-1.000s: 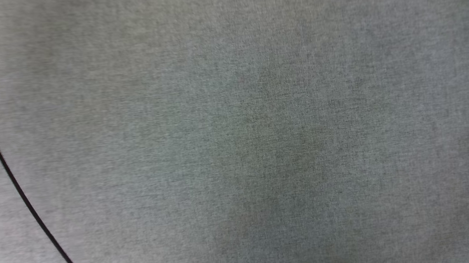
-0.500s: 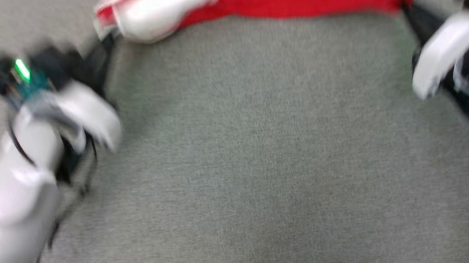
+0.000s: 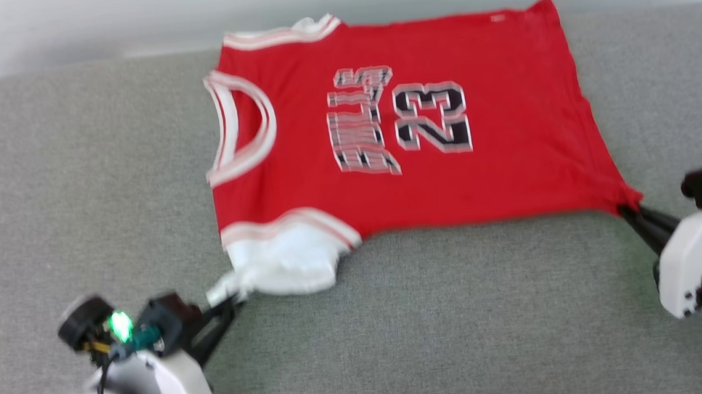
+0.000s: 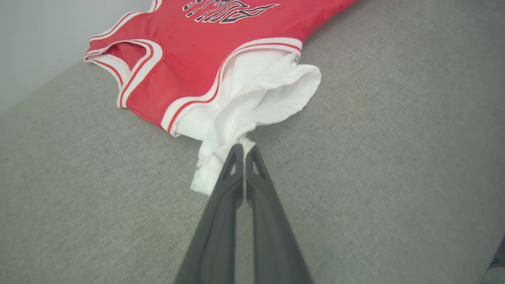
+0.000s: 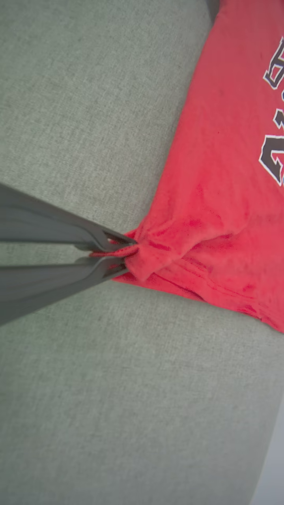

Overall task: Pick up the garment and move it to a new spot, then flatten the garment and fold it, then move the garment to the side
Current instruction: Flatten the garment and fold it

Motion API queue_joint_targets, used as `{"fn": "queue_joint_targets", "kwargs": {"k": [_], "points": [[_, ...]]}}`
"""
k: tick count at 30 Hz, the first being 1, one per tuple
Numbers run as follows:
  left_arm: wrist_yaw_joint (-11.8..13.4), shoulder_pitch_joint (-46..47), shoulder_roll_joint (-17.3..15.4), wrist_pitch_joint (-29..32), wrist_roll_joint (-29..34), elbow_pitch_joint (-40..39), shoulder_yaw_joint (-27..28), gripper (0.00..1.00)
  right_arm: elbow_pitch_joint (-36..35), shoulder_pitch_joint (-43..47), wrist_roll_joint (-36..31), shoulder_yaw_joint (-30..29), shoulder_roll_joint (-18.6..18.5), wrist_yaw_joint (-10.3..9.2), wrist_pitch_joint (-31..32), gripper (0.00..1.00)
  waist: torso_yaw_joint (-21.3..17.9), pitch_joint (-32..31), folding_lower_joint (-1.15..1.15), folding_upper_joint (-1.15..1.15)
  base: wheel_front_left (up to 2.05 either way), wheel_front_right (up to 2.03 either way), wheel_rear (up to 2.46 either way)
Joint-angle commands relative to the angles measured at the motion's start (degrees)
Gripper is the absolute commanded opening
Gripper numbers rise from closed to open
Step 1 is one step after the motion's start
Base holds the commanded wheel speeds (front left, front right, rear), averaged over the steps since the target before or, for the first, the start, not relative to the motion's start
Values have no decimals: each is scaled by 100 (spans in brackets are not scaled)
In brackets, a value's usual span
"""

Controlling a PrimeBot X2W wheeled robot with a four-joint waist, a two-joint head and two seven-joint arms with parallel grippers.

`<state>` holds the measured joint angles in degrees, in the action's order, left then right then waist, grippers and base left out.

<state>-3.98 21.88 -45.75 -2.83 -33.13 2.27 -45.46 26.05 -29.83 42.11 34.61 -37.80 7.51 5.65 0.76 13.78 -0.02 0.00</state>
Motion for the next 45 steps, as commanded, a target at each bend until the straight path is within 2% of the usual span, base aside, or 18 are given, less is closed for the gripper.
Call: {"fn": "queue_joint_targets", "kwargs": {"k": [1,10,13,19,24,28,38,45], "points": [[42,-257,-89,66,-87,-148,-52,0,-57,244,103,-30,-98,-4,35,0,1,-191,2,0,0,0,0],[196,-1202,-543,419,-519,-984,-306,0,-410,1341,518,-300,-512,-4,308,0,-24,-629,2,0,0,0,0],[175,-1507,-631,554,-661,-1225,-446,0,-586,1716,645,-364,-648,-5,412,0,-37,-752,2,0,0,0,0],[398,-2083,-664,475,-889,-1537,-611,0,-901,2387,690,-546,-881,-5,726,0,-138,-939,2,0,0,0,0],[555,-2406,-605,238,-905,-1622,-683,0,-1187,2745,763,-832,-891,-5,832,0,-233,-998,2,0,0,0,0],[624,-2393,-523,34,-1048,-1587,-529,0,-1454,2886,776,-1038,-799,-4,815,0,-255,-975,2,0,0,0,0],[503,-1785,-700,-330,-934,-1486,-60,0,-1899,2700,939,-1550,-622,-4,1079,0,-251,-750,2,0,0,0,0],[423,-1063,-525,-322,-837,-1214,217,0,-2024,2270,803,-1756,-489,-3,1387,0,-239,-376,2,0,0,0,0]]}}
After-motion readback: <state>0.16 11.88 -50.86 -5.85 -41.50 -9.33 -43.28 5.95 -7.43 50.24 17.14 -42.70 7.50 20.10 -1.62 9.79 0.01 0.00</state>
